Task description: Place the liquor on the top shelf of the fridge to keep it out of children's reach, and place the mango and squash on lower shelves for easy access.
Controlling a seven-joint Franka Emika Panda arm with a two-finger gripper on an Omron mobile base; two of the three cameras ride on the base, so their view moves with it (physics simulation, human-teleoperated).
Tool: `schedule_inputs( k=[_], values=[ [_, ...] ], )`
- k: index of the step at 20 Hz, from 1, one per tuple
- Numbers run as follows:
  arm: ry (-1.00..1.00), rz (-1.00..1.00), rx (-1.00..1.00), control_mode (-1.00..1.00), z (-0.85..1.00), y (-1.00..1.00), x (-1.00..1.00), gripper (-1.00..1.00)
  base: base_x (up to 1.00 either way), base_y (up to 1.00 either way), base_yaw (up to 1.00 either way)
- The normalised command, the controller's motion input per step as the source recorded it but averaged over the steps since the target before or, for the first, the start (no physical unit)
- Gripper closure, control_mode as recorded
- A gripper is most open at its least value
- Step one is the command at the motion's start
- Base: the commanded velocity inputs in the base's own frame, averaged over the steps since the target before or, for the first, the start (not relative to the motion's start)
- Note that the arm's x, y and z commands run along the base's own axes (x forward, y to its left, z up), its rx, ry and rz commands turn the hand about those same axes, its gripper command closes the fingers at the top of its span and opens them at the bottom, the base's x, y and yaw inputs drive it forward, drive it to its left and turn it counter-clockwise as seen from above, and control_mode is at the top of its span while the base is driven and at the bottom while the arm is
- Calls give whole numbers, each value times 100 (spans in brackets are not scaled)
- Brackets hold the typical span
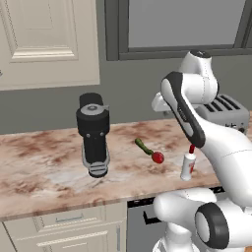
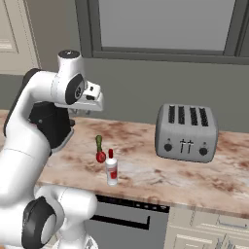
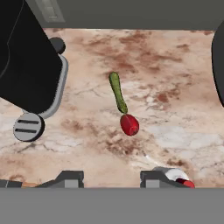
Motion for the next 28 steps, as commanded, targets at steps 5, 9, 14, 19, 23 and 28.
schedule_inputs(
  k=[5, 9, 14, 19, 23, 28],
  values=[
    [-7, 0, 2, -100, -9, -23, -28, -100, 0, 0, 0],
    [-13, -2, 1, -100, -29, -34, -49, -100, 0, 0, 0],
    [-3, 3, 2, -100, -13, -39, -26, -100, 0, 0, 0],
    [0, 15, 0, -100, -2, -35, -6, -100, 0, 0, 0],
    [0, 25, 0, -100, -2, -35, 0, -100, 0, 0, 0],
    [1, 27, 0, -100, -27, -36, 0, -100, 0, 0, 0]
  ],
)
